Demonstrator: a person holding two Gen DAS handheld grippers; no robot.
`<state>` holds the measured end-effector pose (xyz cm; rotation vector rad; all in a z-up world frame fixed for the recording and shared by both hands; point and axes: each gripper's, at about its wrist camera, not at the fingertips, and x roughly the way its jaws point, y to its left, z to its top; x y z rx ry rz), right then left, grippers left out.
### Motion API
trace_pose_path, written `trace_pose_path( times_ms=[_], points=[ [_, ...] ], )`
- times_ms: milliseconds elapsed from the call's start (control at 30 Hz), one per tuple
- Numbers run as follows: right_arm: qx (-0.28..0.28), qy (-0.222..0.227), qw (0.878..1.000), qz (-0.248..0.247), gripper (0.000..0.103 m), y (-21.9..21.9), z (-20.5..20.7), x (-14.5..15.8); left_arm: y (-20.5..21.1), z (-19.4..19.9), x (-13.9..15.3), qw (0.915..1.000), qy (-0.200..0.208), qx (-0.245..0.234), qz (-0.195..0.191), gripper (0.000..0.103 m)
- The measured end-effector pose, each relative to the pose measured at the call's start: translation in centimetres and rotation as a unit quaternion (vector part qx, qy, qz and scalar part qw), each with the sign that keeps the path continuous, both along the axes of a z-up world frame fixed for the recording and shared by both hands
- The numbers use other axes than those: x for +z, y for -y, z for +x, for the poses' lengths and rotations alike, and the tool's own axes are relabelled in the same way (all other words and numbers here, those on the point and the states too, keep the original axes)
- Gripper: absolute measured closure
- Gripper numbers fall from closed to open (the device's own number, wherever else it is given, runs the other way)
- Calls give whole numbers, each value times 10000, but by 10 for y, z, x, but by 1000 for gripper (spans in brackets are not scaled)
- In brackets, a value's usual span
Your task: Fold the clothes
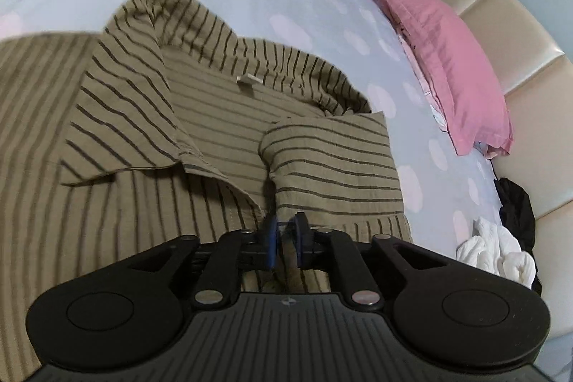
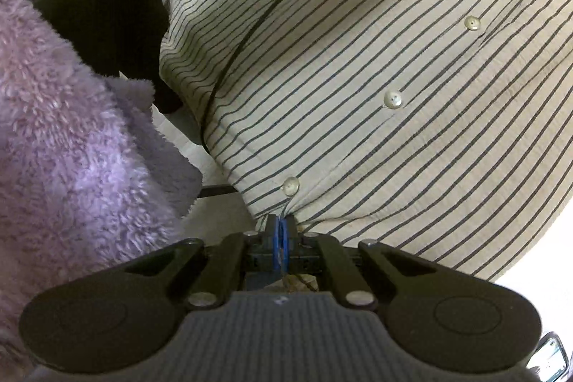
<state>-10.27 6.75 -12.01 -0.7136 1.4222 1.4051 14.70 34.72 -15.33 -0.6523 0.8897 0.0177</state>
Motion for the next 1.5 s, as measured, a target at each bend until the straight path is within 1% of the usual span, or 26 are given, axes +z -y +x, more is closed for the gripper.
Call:
trace_pose_path(
  times_ms=[67,100,233,300,333,367,400,467,600,633,667,733,767,867,1000,1133,1200,1267,1367,1433,1467,1500],
  points=[
    [-5,-7,10000,-2,100,2,-1,-1,3,-16,11,9997,65,-125,221,89],
    [-14,-28,10000,-8,100,3,-2,-1,5,-24,17,9994,85,-190,286,89],
    [-178,-160,9997,-15,95,10,-3,-1,17,-71,34,9981,61,-544,278,84],
    [-255,-172,9995,44,85,13,-6,3,26,-96,40,9968,-19,-738,309,84],
    [-288,-170,9994,80,82,15,-7,5,32,-109,43,9958,-82,-853,318,83],
    [-304,-159,9994,108,75,17,-9,8,39,-121,45,9949,-144,-951,316,82],
    [-319,-114,9993,137,74,19,-11,12,45,-134,46,9938,-206,-1048,312,81],
    [-347,62,9993,155,74,23,-16,18,59,-159,50,9917,-323,-1216,276,76],
    [-519,516,9972,142,74,40,-13,29,94,-201,55,9860,-552,-1536,330,73],
    [-508,656,9965,125,74,44,-13,31,104,-210,55,9842,-597,-1630,360,73],
    [-472,820,9955,103,73,50,-15,32,114,-221,55,9826,-654,-1703,360,70],
    [-389,1030,9939,52,70,62,-20,33,130,-239,52,9795,-800,-1832,269,65],
    [-327,1109,9933,27,68,67,-23,32,137,-248,51,9785,-844,-1871,205,64],
    [-135,1262,9919,-70,67,79,-36,25,154,-270,43,9755,-1041,-1938,-1,64],
    [111,1648,9857,-340,66,92,-46,9,175,-290,31,9700,-1297,-2028,-334,64],
    [225,1889,9802,-558,67,102,-52,-8,196,-301,17,9620,-1611,-2171,-385,64],
    [334,1922,9788,-622,67,105,-55,-13,203,-304,10,9591,-1735,-2199,-416,64],
    [431,1939,9782,-604,67,106,-59,-19,203,-306,3,9588,-1813,-2127,-514,64],
    [569,2050,9754,-577,70,103,-62,-29,203,-305,-6,9582,-1921,-2040,-577,65],
    [611,2075,9741,-658,79,102,-60,-38,203,-305,-10,9580,-1938,-2012,-656,67],
    [628,2042,9745,-688,88,103,-58,-41,202,-305,-11,9579,-1926,-2011,-697,69],
    [646,1996,9751,-712,90,103,-59,-42,202,-306,-11,9579,-1911,-2012,-732,72]
  ],
)
